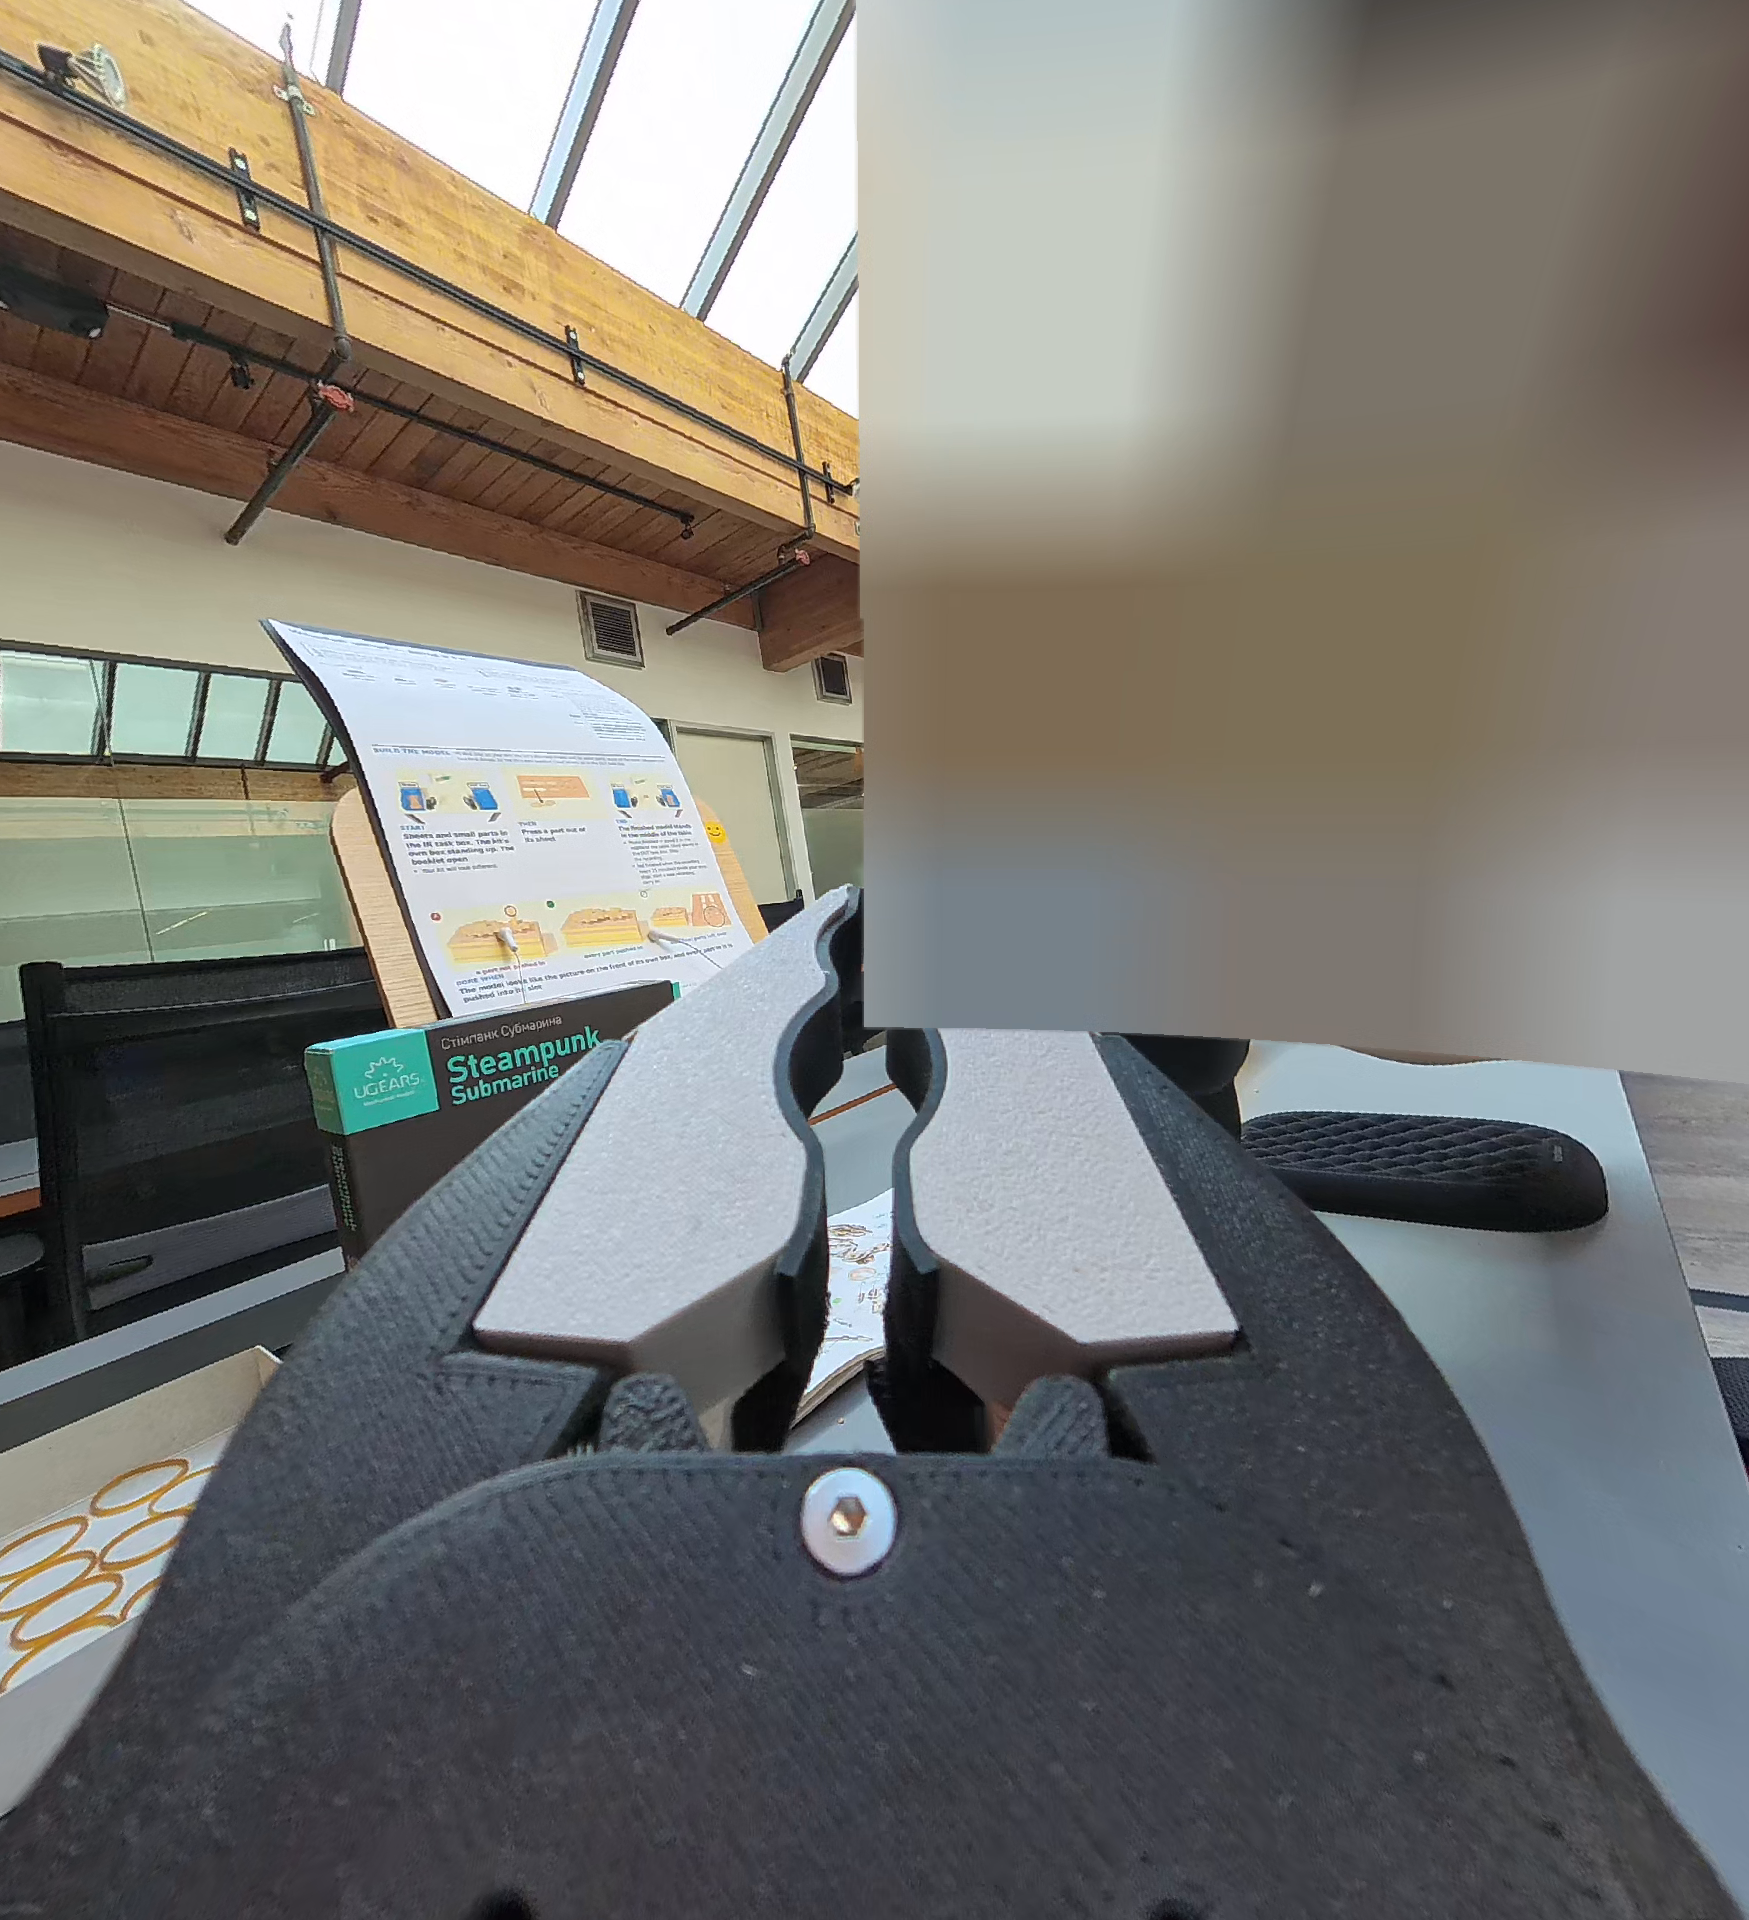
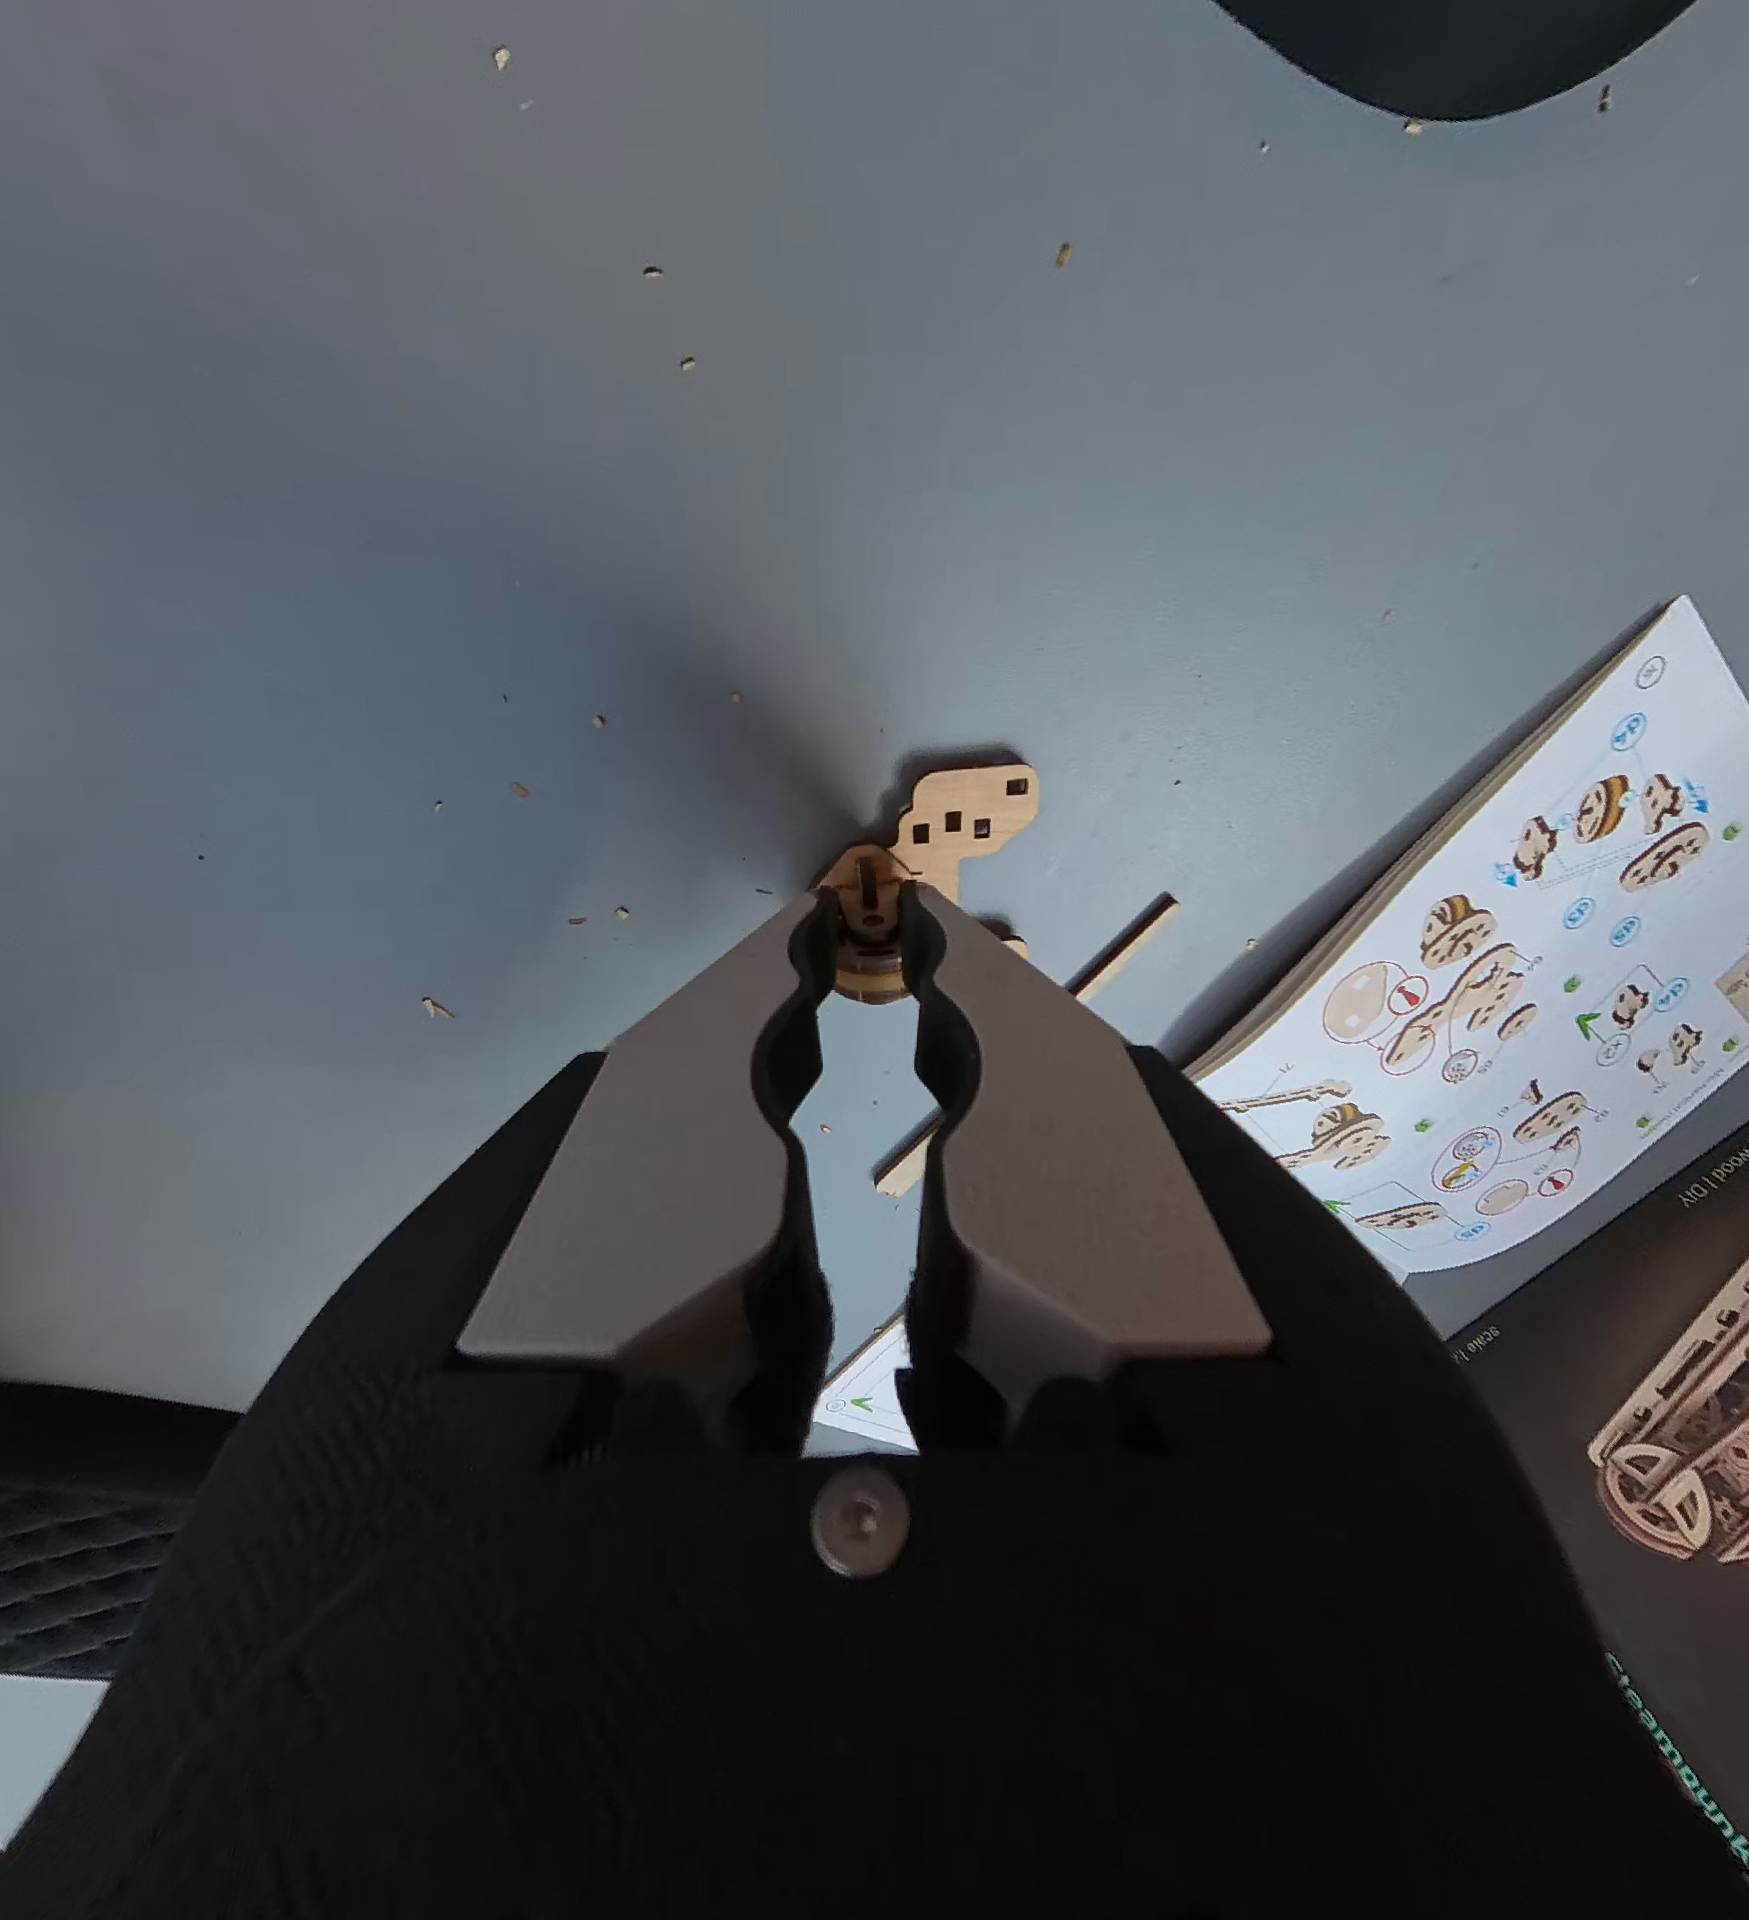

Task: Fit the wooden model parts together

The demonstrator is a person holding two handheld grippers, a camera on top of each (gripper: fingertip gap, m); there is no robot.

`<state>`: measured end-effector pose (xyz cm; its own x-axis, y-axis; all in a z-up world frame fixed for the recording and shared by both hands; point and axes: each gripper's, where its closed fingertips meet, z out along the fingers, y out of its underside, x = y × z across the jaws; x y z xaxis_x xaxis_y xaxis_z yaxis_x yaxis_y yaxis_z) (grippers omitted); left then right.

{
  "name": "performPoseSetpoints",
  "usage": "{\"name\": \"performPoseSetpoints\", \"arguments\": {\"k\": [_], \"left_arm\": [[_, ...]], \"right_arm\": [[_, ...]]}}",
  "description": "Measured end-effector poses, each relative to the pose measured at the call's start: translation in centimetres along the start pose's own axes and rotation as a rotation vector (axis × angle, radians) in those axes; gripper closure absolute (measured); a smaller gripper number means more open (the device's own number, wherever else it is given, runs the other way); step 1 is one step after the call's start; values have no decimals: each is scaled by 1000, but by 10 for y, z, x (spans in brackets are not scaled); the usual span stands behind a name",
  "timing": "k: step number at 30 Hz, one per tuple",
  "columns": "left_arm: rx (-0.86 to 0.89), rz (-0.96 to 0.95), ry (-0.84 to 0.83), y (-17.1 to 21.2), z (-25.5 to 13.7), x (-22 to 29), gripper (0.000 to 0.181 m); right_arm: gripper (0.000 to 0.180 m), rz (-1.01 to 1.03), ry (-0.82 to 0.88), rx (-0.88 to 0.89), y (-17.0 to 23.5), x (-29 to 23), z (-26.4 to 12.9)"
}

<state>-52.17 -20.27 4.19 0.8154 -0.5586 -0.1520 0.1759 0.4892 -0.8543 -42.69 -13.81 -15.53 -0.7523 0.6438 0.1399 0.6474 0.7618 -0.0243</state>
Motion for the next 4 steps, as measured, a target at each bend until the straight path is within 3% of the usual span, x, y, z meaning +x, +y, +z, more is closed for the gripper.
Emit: {"name": "performPoseSetpoints", "arguments": {"k": [1, 4], "left_arm": [[0, 0, 0, 0, 0, 0, 181], [5, 1, -2, -1, 0, 0, 181]], "right_arm": [[170, -2, 0, 3, 0, 0, 0], [170, 4, -6, 22, 0, 0, 0]]}}
